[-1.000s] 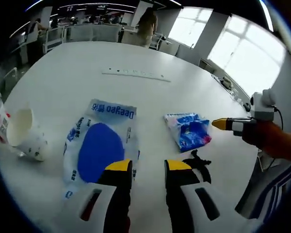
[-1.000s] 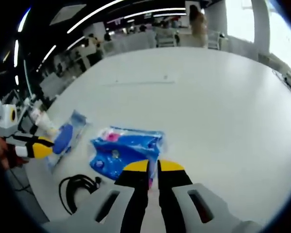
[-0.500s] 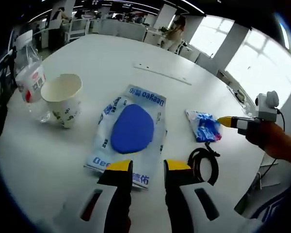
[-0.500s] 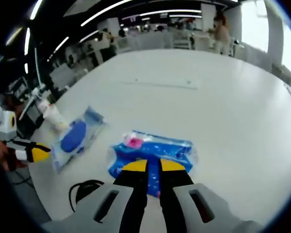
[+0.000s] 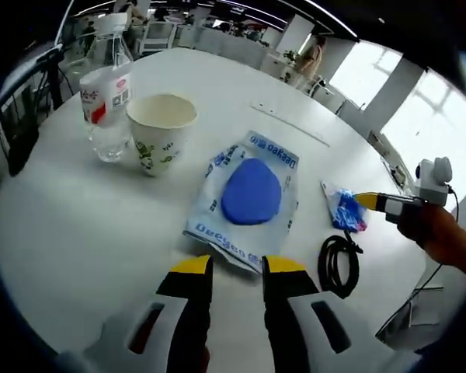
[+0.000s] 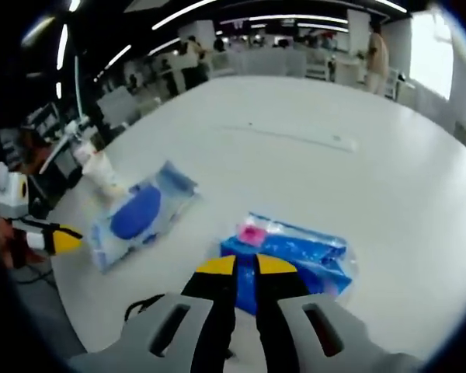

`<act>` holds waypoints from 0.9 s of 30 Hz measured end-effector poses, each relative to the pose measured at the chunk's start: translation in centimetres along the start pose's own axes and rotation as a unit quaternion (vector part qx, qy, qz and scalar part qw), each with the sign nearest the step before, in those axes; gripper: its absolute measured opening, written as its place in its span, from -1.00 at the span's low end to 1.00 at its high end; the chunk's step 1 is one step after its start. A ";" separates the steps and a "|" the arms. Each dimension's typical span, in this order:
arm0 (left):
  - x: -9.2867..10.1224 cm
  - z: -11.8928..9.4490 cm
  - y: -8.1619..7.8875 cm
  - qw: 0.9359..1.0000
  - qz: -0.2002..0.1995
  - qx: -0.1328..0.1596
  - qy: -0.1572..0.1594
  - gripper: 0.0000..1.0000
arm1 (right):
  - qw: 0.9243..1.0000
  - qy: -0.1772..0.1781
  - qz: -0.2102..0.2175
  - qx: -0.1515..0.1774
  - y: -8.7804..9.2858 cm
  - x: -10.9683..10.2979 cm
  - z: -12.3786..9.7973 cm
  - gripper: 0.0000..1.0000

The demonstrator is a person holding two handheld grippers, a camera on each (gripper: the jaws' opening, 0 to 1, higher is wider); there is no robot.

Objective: Arrange the tabletop items into an orderly group along one side of the table until the central work area is clear of visible clutter.

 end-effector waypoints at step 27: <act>-0.5 2.2 1.4 0.992 -0.118 0.031 -0.004 -0.64 | 0.997 -0.059 -0.044 -0.006 0.2 -4.0 -0.2 -0.77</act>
Point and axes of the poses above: the point that each gripper's makers call its tool centre point, and the gripper's own axes: z roughly forward along the fingers, x roughly to its right, y roughly out of its underside, the point moved 7 cm from there along -z, roughly backward along the fingers, and after that the axes turned 14 degrees about y, right-handed, at the moved point
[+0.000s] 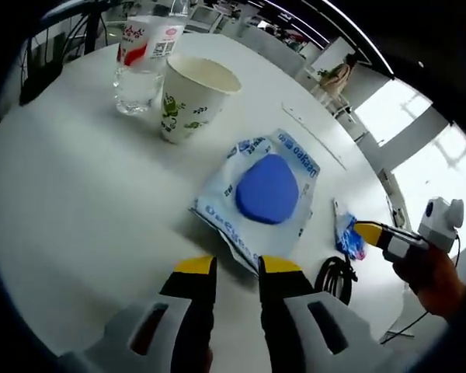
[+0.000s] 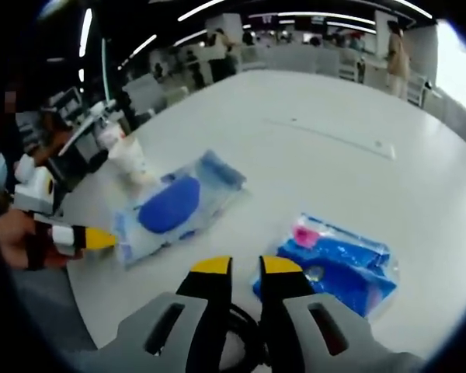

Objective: Arrange the tabletop items into an orderly group along one side of the table until the central work area is clear of visible clutter.

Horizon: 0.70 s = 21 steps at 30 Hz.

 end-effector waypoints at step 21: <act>-0.1 -0.1 0.3 1.000 0.020 -0.010 0.007 -1.00 | 1.000 -0.011 -0.006 -0.010 0.5 -0.2 0.1 -0.74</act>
Point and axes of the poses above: the point that each gripper's makers call its tool centre point, and the gripper's own axes: z roughly forward along the fingers, x roughly to its right, y roughly out of its underside, the point moved 7 cm from there along -z, roughly backward along the fingers, and after that the axes turned 14 degrees about y, right-handed, at the moved point
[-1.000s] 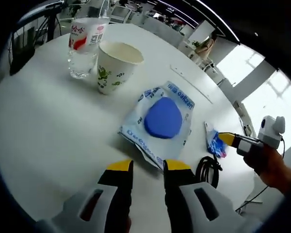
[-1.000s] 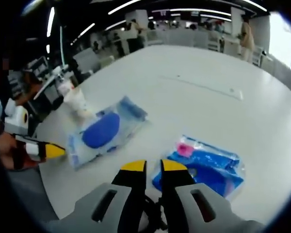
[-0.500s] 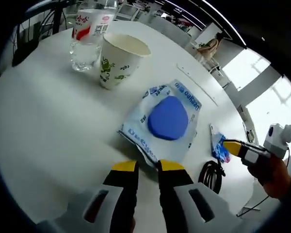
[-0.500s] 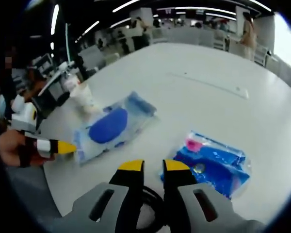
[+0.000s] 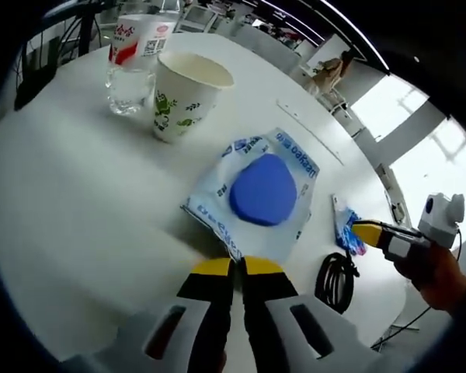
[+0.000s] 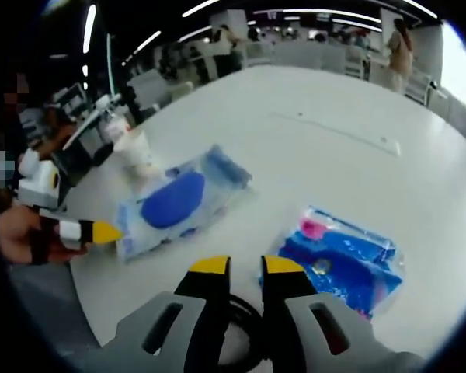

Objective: Arrange the tabletop items into an orderly group along one side of the table until the central work area is clear of visible clutter.

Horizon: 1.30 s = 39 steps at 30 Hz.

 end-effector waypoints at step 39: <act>-5.6 -5.9 -0.7 0.996 0.072 -0.045 -0.035 -0.92 | 0.996 -0.080 -0.015 -0.021 0.0 -5.8 1.7 -0.68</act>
Point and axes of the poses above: the point that each gripper's makers call its tool centre point, and the gripper's own axes: z roughly forward along the fingers, x roughly to its right, y roughly out of its underside, the point moved 7 cm from there along -z, roughly backward along the fingers, and after that the axes turned 14 degrees about y, right-handed, at the moved point
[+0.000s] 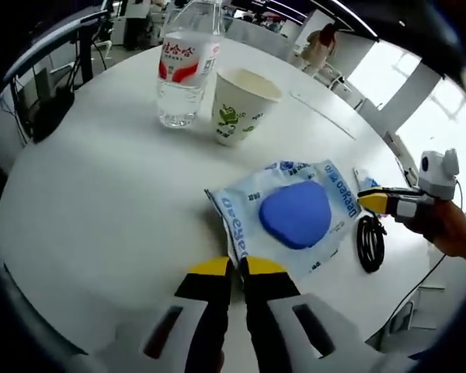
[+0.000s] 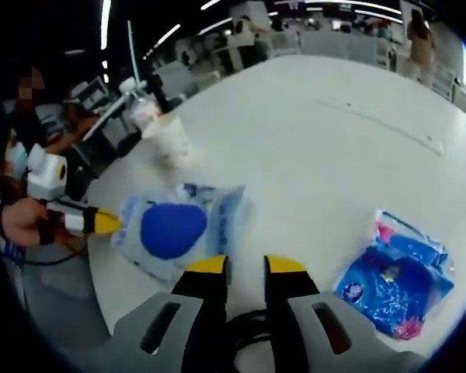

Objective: Arrange the tabletop items into an orderly group along one side of the table until the central work area is clear of visible clutter.

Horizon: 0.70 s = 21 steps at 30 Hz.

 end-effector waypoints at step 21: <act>0.3 -0.5 1.2 0.999 -0.025 0.015 0.015 -0.80 | 1.000 -0.016 0.004 -0.009 0.4 -1.2 0.6 -0.75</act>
Point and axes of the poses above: the point that each gripper's makers call its tool centre point, and the gripper's own axes: z roughly forward along the fingers, x roughly to its right, y roughly out of its underside, the point moved 7 cm from there along -z, roughly backward along the fingers, and after that the axes turned 14 degrees about y, right-handed, at the moved point
